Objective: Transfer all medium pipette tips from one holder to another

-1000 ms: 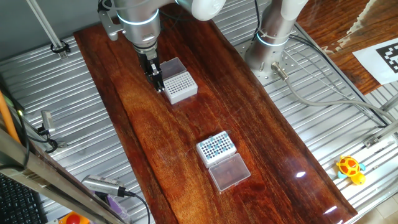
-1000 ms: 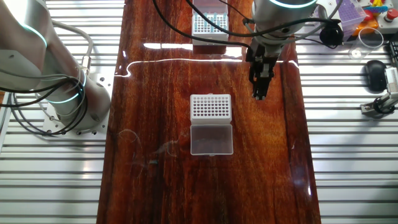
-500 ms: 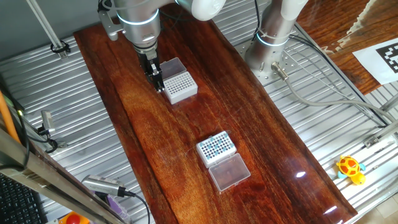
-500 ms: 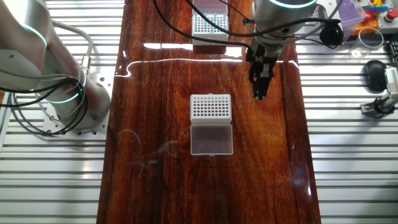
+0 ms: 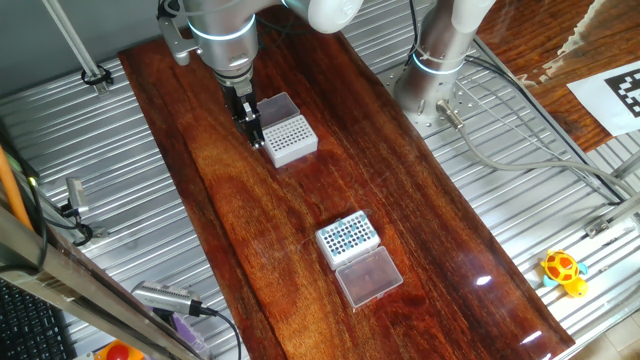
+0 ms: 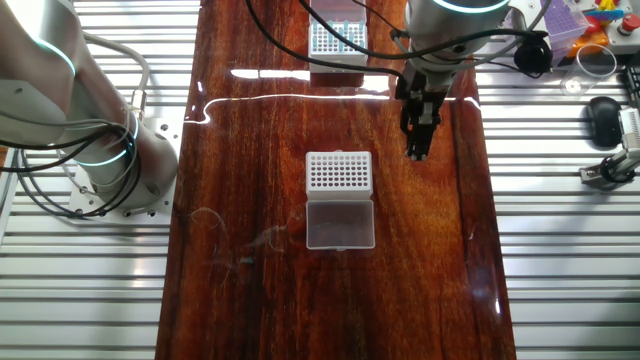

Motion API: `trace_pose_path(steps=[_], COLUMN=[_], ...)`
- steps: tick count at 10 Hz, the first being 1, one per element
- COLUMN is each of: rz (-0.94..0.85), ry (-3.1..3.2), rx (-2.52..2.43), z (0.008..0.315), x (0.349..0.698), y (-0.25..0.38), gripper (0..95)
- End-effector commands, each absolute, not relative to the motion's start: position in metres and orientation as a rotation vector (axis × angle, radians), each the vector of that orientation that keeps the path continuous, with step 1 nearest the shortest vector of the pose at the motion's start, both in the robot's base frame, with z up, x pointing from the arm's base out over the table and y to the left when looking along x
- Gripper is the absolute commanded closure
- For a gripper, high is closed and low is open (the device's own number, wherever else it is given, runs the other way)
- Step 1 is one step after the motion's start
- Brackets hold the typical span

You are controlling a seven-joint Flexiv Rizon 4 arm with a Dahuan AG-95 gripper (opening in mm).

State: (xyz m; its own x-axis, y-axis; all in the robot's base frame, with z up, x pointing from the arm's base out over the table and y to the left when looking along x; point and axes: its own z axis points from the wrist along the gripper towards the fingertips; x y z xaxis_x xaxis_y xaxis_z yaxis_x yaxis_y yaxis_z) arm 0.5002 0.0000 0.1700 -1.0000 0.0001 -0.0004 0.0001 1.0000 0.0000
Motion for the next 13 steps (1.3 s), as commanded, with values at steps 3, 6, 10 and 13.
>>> trace_pose_path(steps=[3,6,10,13], rz=[0.037,0.037,0.036,0.037], ry=[3.114,3.114,3.114,3.114], rx=[0.074,0.074,0.075,0.075], z=[0.1700,0.1700,0.1700,0.1700], x=[0.5000,0.5000,0.5000,0.5000], y=[0.0000,0.0000,0.0000,0.0000], gripper=[95.0,95.0,95.0,95.0])
